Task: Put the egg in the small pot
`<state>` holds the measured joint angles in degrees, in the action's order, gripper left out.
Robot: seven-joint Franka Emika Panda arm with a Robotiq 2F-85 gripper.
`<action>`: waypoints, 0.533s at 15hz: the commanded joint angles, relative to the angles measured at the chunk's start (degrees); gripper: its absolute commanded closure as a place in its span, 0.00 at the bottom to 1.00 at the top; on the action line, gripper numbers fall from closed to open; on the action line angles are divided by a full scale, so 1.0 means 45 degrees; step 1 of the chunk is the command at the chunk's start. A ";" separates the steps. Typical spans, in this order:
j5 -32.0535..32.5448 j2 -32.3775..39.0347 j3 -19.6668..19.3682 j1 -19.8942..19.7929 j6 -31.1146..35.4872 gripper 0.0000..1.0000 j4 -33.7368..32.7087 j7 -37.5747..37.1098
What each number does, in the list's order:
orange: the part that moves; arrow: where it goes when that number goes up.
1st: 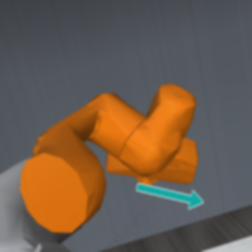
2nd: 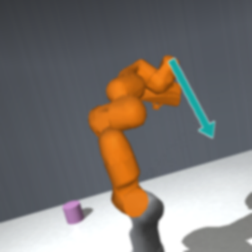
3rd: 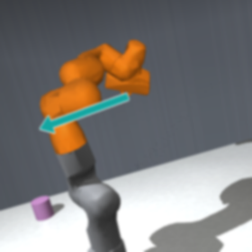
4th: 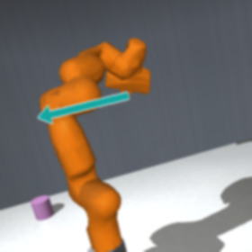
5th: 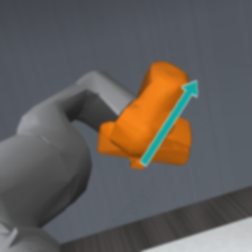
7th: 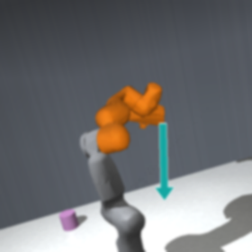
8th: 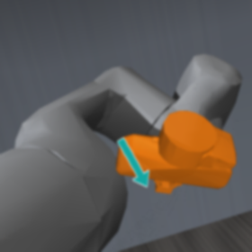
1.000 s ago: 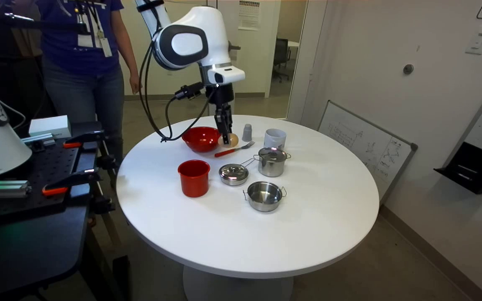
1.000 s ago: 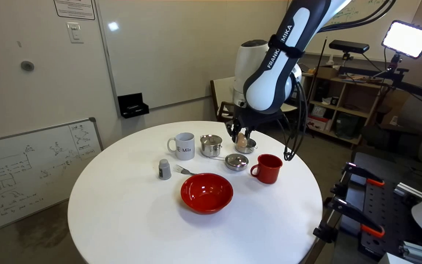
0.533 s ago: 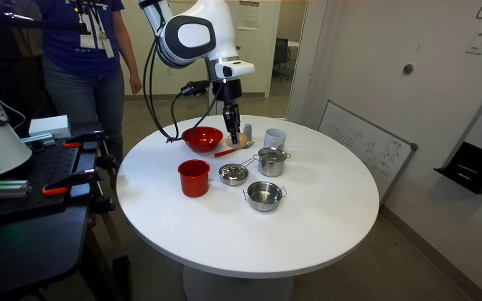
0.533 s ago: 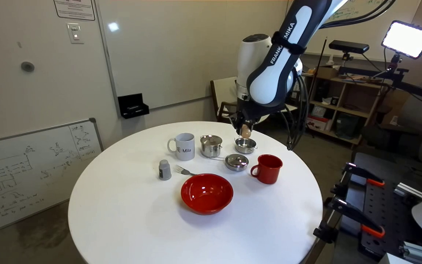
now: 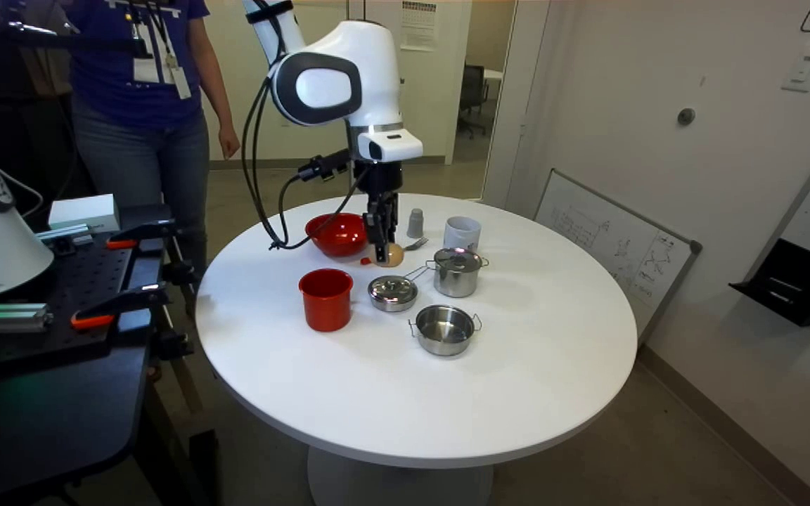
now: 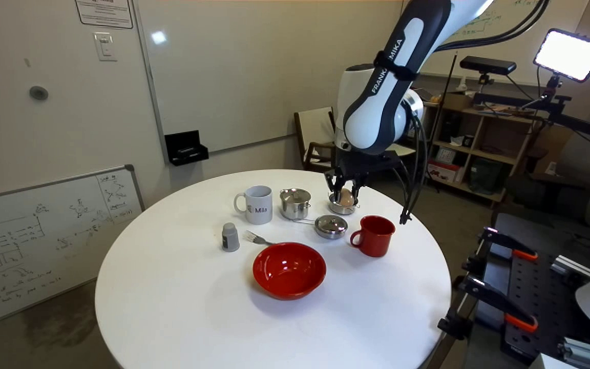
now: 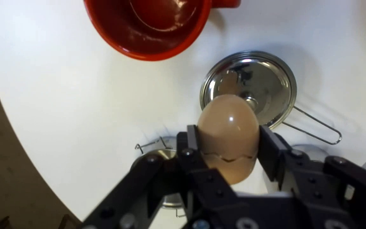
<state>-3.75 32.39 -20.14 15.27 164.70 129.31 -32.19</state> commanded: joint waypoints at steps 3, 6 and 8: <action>-0.1430 0.1410 0.1695 -0.2775 -0.0177 0.78 -0.1643 0.0693; -0.1403 0.1769 0.1555 -0.3037 -0.0376 0.78 -0.2312 0.0669; -0.1225 0.1887 0.1301 -0.2927 -0.0606 0.78 -0.2761 0.0586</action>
<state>-8.35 39.36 -13.61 1.93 164.41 121.02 -30.38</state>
